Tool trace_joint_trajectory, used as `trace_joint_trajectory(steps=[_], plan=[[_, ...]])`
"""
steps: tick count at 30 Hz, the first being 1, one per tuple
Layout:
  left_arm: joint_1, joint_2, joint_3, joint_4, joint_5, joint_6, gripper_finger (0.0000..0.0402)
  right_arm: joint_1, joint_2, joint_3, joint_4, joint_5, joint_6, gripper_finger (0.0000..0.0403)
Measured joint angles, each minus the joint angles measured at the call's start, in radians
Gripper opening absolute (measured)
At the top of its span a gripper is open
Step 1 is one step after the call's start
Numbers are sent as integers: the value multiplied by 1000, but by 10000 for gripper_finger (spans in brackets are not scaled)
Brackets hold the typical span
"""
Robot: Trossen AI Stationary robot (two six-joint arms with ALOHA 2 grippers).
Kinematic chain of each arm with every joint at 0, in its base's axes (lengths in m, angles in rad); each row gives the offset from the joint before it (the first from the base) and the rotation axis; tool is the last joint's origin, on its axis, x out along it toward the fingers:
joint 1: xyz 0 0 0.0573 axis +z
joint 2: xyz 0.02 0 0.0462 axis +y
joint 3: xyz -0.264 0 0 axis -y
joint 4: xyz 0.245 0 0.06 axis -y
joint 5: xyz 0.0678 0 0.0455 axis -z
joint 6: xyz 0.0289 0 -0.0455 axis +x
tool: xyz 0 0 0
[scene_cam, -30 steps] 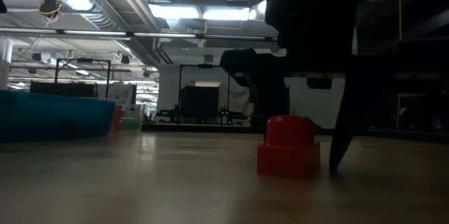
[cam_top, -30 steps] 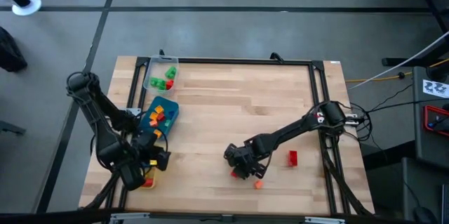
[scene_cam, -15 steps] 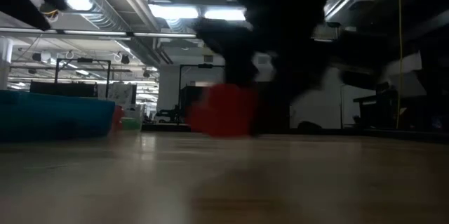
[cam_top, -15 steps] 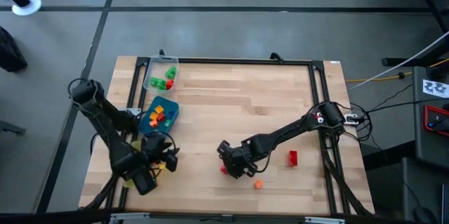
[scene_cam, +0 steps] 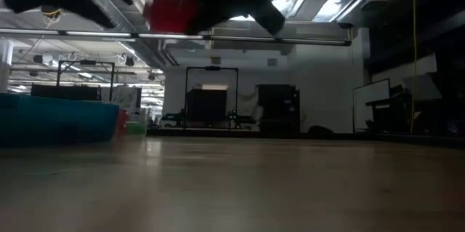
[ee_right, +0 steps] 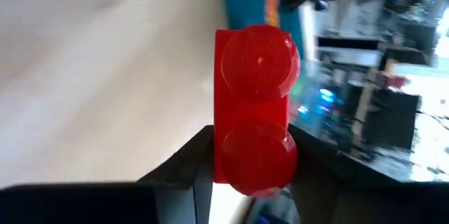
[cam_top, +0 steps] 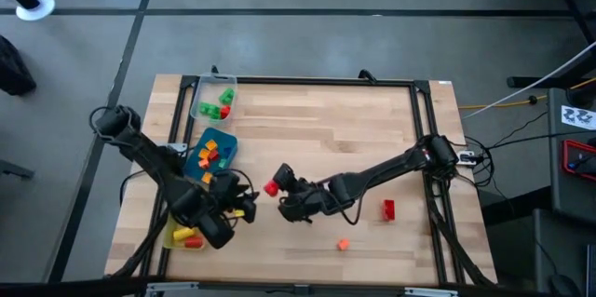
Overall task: Sort blocks by size
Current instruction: Put the left red 2 stud game piece into the transparent bin
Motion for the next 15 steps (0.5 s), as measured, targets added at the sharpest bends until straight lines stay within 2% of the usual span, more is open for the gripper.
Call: trace_joint_trajectory(steps=[5, 9, 15], plan=[[41, -16, 0, 165, -15, 261, 190, 0, 0, 47, -3, 55, -60, 159], [58, -33, 0, 252, -18, 424, 190, 0, -1, 64, -2, 56, -76, 152], [79, -38, 0, 299, -19, 515, 190, 2, -3, 64, 2, 60, -77, 144]])
